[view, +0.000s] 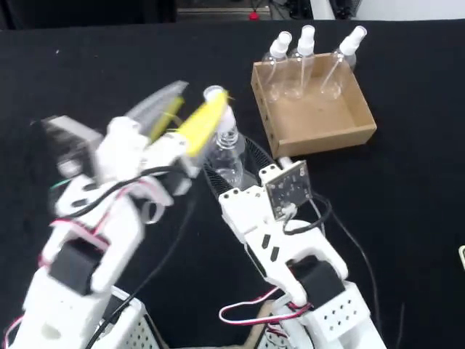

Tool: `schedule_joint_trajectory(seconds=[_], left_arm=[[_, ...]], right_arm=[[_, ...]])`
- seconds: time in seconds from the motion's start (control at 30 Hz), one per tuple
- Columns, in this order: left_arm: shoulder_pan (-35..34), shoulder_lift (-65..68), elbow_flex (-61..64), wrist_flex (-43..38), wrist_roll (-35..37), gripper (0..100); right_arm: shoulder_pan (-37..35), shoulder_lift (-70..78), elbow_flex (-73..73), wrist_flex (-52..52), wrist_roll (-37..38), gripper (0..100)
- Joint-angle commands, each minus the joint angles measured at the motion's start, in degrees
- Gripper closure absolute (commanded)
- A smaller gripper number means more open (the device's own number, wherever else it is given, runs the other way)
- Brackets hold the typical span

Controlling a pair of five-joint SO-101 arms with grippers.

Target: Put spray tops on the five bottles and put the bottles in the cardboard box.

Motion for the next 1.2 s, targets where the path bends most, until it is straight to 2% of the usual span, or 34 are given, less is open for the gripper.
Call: schedule_joint_trajectory(seconds=[0.0, 0.13, 0.3, 0.43, 0.67, 0.8, 1.0, 1.17], left_arm=[[-8.9, -11.4, -2.8, 5.0, 0.2, 80], [-15.2, -19.8, -4.5, 15.8, 0.2, 80], [-20.2, -25.9, -0.7, 21.6, -0.2, 80], [-28.6, -27.4, 3.8, 26.3, -6.2, 80], [-43.7, -27.8, 10.2, 31.1, -3.9, 80], [-50.9, -27.9, 13.3, 31.2, -3.8, 80], [-52.8, -27.9, 17.1, 31.5, -3.8, 80], [-52.8, -27.9, 16.8, 31.6, -3.8, 80]], right_arm=[[-1.3, -1.0, 1.3, -5.8, -0.4, 87.9], [-4.6, 2.6, 1.5, -9.6, -0.4, 87.9], [-5.4, 12.5, -2.8, -13.1, -0.4, 87.9], [-5.6, 23.2, -6.5, -19.6, -0.4, 87.9], [-7.6, 49.2, -10.1, -43.4, -1.9, 87.9], [-10.6, 64.5, -13.5, -57.1, -1.8, 87.9], [-10.5, 85.3, -21.0, -69.3, -1.6, 87.9], [-8.6, 95.5, -23.3, -77.5, -1.5, 87.9]])
